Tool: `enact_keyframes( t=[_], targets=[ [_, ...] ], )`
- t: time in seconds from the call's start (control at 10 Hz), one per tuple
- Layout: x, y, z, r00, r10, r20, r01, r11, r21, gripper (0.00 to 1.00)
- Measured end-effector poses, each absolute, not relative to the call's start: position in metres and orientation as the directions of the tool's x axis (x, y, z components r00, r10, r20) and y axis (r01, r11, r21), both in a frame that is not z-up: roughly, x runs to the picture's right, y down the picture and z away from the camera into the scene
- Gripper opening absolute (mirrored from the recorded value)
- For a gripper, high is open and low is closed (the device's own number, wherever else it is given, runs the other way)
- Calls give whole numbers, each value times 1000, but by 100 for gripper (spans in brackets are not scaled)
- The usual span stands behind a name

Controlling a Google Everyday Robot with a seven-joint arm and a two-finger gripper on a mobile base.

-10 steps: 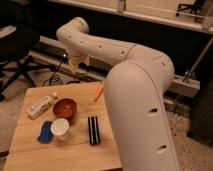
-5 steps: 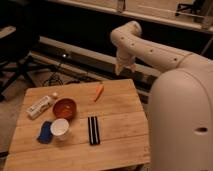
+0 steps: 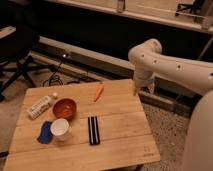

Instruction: Move the arm in a circular motion

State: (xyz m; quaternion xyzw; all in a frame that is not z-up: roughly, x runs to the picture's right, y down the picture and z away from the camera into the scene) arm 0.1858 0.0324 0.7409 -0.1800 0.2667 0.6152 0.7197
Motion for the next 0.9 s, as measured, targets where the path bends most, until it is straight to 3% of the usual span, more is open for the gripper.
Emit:
enact_keyframes(
  t=[0.5, 0.7, 0.9],
  targets=[
    [40, 116, 667, 498, 606, -620, -857, 455, -243, 65],
    [-37, 126, 637, 662, 518, -542, -744, 544, -388, 65],
    [-123, 107, 618, 785, 473, -400, -620, 620, -481, 65]
  ],
)
